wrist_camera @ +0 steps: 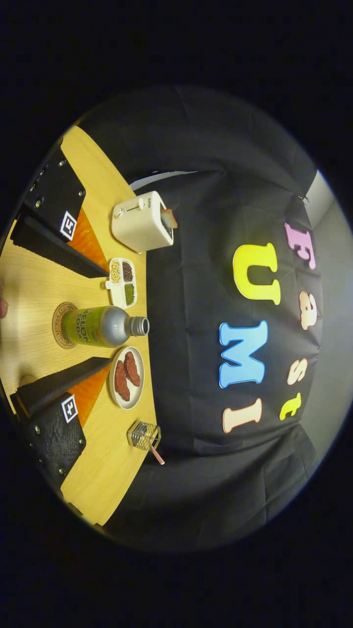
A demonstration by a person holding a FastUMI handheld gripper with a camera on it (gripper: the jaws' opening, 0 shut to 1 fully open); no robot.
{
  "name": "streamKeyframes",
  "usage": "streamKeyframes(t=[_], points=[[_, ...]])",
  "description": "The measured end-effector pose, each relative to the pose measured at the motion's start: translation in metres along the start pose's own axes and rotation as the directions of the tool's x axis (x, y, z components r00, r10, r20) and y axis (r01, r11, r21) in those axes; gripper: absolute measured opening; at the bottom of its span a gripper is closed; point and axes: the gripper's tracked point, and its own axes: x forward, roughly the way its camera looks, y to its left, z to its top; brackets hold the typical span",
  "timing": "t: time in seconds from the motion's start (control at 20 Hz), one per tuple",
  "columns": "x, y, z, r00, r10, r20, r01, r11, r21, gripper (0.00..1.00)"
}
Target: Take the bottle from table, then pour the juice into the cup, finally place the bottle on the coaster
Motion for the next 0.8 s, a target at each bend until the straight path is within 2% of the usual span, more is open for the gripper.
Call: streamKeyframes(t=[0.35, 0.55, 0.8], points=[[-0.053, 0.015, 0.060, 0.990, 0.079, 0.117, -0.079, 0.997, -0.006, 0.99], [-0.078, 0.017, 0.071, 0.983, 0.105, 0.151, -0.108, 0.994, 0.007, 0.99], [-0.096, 0.014, 0.082, 0.980, 0.101, 0.173, -0.102, 0.995, -0.001, 0.98]])
